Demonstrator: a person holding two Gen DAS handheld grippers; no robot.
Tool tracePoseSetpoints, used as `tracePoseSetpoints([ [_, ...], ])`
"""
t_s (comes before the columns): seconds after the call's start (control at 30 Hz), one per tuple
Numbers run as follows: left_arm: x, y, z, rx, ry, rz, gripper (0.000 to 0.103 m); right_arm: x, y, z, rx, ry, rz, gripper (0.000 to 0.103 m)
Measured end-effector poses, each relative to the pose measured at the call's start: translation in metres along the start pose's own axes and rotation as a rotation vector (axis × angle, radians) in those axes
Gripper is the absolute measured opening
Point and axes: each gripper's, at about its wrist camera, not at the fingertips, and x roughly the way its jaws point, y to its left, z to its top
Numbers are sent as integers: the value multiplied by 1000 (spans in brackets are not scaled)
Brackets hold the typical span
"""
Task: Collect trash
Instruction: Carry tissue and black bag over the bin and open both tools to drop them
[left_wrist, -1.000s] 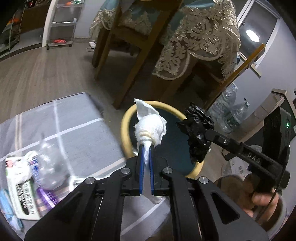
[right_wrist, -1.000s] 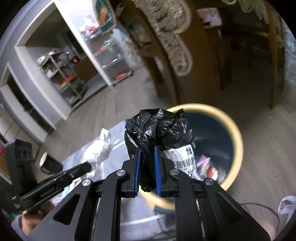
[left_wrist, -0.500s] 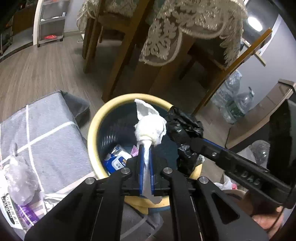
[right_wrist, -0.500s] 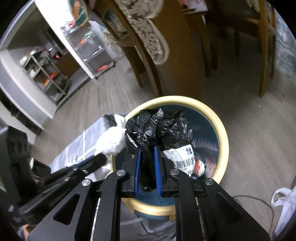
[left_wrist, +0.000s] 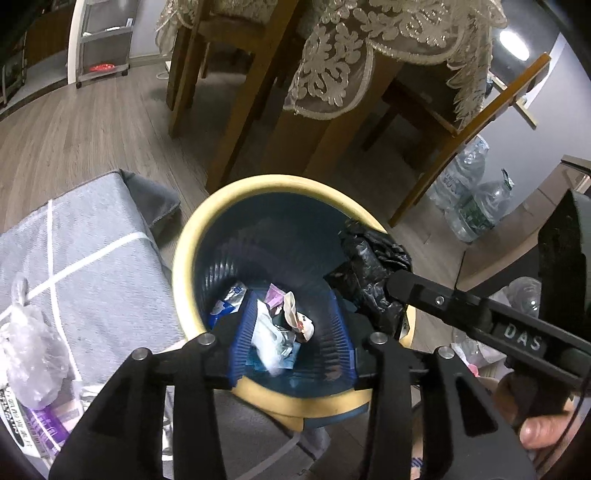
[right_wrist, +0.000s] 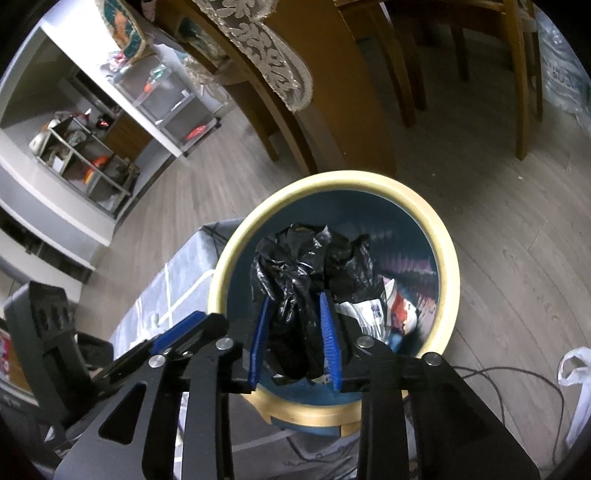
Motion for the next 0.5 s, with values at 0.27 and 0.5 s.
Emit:
tracePoseSetpoints([
  [0.27,-33,18,-5,27,-51,38,54,-1,0,-1,0,-4,10,47],
  [0.5,-73,48,-16,4,-94,61,54,-8,-2,-2,15,-28,39,49],
])
